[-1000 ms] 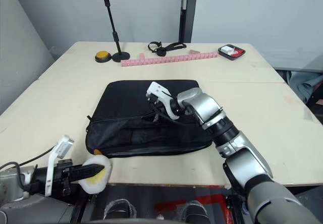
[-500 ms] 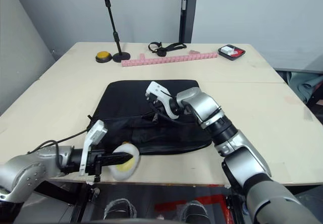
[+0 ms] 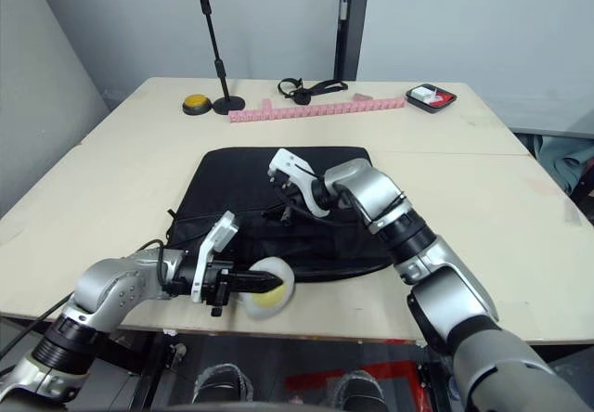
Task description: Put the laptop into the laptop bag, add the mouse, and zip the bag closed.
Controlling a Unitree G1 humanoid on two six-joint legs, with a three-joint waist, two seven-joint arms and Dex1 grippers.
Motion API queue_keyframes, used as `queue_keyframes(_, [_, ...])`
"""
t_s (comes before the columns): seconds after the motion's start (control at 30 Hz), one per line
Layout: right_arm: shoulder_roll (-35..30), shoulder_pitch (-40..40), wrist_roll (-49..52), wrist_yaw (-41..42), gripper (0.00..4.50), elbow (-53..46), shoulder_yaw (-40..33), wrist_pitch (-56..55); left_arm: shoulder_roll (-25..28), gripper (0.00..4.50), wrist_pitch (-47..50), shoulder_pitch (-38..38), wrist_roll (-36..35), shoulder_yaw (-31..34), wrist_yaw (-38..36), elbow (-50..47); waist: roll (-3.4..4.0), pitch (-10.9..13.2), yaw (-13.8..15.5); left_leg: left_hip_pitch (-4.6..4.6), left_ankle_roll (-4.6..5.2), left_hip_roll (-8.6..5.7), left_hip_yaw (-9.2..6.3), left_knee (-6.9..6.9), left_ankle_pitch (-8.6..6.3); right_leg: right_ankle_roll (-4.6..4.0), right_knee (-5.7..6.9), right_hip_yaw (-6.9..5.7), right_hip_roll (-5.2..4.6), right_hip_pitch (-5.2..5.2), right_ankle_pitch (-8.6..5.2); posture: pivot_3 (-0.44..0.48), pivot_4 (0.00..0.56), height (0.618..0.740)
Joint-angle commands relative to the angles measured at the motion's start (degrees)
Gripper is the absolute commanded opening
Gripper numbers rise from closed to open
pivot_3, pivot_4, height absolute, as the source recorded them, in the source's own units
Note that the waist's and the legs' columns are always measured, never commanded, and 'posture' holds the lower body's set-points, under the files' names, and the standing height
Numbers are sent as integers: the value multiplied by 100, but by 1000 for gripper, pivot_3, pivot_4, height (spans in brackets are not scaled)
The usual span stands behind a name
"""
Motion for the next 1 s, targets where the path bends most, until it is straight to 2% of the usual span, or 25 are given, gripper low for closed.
queue_keyframes(0.03, [-24,-10,-55,-39,0,21,38,55,-27,21,17,4,-33,-106,-99,-145,0,0,4,0,0,1,0,0,0,0,1,0,1,-1,0,0,150,739])
queue_keyframes(0.17, [0,-27,-64,-47,0,49,40,21,75,21,-40,2,62,-146,-160,-108,0,0,5,0,0,1,0,0,0,0,0,0,1,-1,0,0,150,739])
queue_keyframes(0.27, [35,-40,-63,-63,0,72,36,8,107,21,-137,5,306,-101,69,24,1,0,3,0,0,2,0,-1,0,0,1,0,1,-1,0,0,150,739])
queue_keyframes(0.3, [37,-36,-63,-66,0,69,38,4,107,871,-138,17,306,-13,110,70,1,0,2,0,0,2,0,-1,0,0,1,0,1,-1,0,0,150,739])
queue_keyframes(0.57, [13,-56,-62,-61,0,91,0,-52,578,3643,-18,261,-57,754,33,-279,2,1,-15,-1,-2,8,-1,-3,1,1,1,-2,8,-4,0,0,150,739])
queue_keyframes(0.8, [-117,-356,302,36,0,103,-675,-27,1097,3643,125,554,-620,1425,-292,-550,8,6,0,-2,-5,15,-2,-2,0,1,3,-3,14,-6,0,0,150,739])
queue_keyframes(1.0, [-654,-403,554,208,0,-345,-1026,133,1388,3643,92,730,-1061,2140,-468,-727,9,7,22,-12,-11,24,-1,-8,-1,0,-11,-7,25,-12,-1,0,150,739])
